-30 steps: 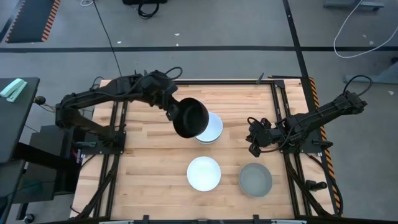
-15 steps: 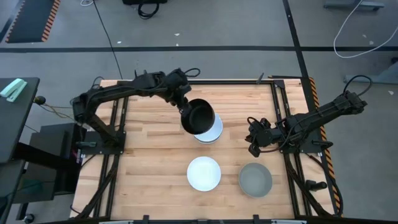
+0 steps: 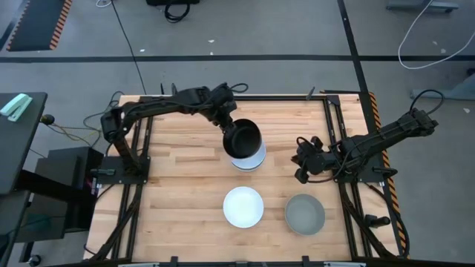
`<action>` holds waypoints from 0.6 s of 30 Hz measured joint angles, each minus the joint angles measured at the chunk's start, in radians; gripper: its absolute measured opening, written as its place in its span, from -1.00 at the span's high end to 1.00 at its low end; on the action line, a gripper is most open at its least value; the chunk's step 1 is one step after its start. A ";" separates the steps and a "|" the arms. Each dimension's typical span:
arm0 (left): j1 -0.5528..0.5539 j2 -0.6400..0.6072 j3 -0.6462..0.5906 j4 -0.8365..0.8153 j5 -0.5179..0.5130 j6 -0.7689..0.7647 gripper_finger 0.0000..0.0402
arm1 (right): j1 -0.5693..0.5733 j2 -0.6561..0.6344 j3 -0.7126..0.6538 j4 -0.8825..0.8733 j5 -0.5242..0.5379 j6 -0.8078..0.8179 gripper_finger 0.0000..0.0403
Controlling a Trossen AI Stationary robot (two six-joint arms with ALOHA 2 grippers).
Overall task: Nest bowls inside each other
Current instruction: Stack the black bowl on the top white bowl
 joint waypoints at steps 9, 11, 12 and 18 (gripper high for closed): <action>-0.002 0.009 0.000 0.035 0.000 -0.001 0.96 | -0.109 0.000 -0.055 0.157 0.001 -0.157 0.97; -0.002 0.009 0.000 0.038 0.000 0.000 0.95 | -0.155 -0.001 -0.093 0.220 -0.011 -0.200 0.95; -0.002 0.009 0.000 0.036 0.000 -0.001 0.95 | -0.178 -0.001 -0.114 0.251 -0.026 -0.226 0.95; -0.003 0.009 0.000 0.035 0.000 -0.001 0.96 | -0.333 0.000 -0.244 0.520 -0.168 -0.353 0.97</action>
